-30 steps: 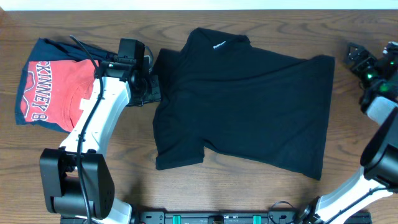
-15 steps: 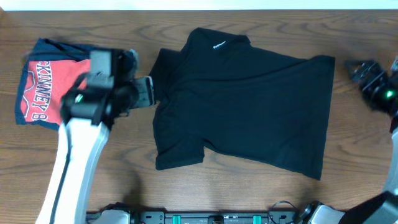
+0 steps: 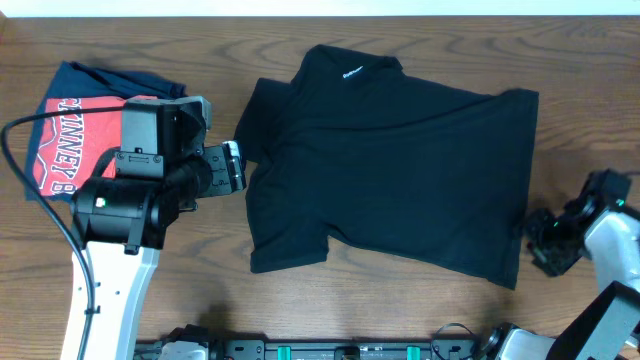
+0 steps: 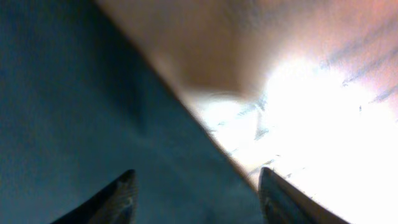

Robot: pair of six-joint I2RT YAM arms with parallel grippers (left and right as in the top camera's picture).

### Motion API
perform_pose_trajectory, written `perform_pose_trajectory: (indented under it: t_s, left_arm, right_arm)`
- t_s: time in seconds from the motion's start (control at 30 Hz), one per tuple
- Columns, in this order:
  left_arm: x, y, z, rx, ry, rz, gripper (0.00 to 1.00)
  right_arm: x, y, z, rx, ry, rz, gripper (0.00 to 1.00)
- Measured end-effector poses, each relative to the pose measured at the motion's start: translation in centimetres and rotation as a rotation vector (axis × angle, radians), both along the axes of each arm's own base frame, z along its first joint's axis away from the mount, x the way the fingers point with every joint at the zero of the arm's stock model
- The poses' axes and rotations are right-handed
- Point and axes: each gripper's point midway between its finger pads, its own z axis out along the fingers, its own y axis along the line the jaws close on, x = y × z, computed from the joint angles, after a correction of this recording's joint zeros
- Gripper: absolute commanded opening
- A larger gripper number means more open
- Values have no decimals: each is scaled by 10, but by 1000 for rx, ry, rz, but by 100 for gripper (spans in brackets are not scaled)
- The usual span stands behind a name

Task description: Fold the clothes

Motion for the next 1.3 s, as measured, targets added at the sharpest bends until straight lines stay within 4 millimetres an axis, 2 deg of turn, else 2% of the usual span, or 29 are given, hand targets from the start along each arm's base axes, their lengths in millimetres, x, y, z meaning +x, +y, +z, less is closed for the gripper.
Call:
perform_pose_trajectory:
  t_s: [0.07, 0.13, 0.17, 0.27, 0.4, 0.47, 0.53, 0.7, 0.73, 0.8, 0.83, 0.9, 1.07, 1.17, 1.3]
  left_arm:
    - [0, 0, -3, 1, 13, 0, 74]
    - [1, 0, -5, 3, 22, 0, 74]
    - [1, 0, -6, 3, 26, 0, 74]
    - [2, 0, -8, 4, 34, 0, 75]
    - [2, 0, -9, 5, 36, 0, 76]
    - [1, 0, -9, 5, 41, 0, 76]
    - [-2, 0, -11, 7, 56, 1, 75]
    - [-13, 2, -18, 14, 110, 0, 75]
    - [-14, 2, -19, 15, 118, 0, 76]
    - [-17, 2, -23, 18, 144, 0, 76]
    - [-19, 2, -25, 20, 157, 0, 75]
    - [-23, 3, -32, 25, 201, 0, 76]
    - [-29, -2, -53, 8, 308, -14, 72]
    - [-37, -10, -79, -31, 400, -33, 62]
    - [-60, -25, -122, -82, 542, -78, 58]
  right_arm:
    - [-13, 5, -14, 4, 31, -17, 54]
    - [-22, 9, -21, 8, 50, -26, 47]
    - [-21, 8, -21, -3, 38, -32, 39]
    - [-22, 4, -23, -30, 30, -44, 1]
    - [-18, 3, -22, -21, 10, -62, 1]
    - [-20, -5, -21, -31, 16, -87, 1]
    - [-21, -19, -15, -44, 21, -138, 1]
    - [-9, -65, 12, -114, -39, -256, 1]
    - [-8, -70, 15, -124, -45, -268, 12]
    - [-9, -76, 19, -133, -45, -294, 52]
    - [-11, -76, 19, -134, -39, -297, 62]
    - [-12, -75, 19, -132, -34, -297, 66]
    - [-9, -69, 19, -99, -50, -284, 68]
    - [-1, -61, 20, -47, -91, -243, 67]
    - [6, -46, 25, 28, -142, -195, 68]
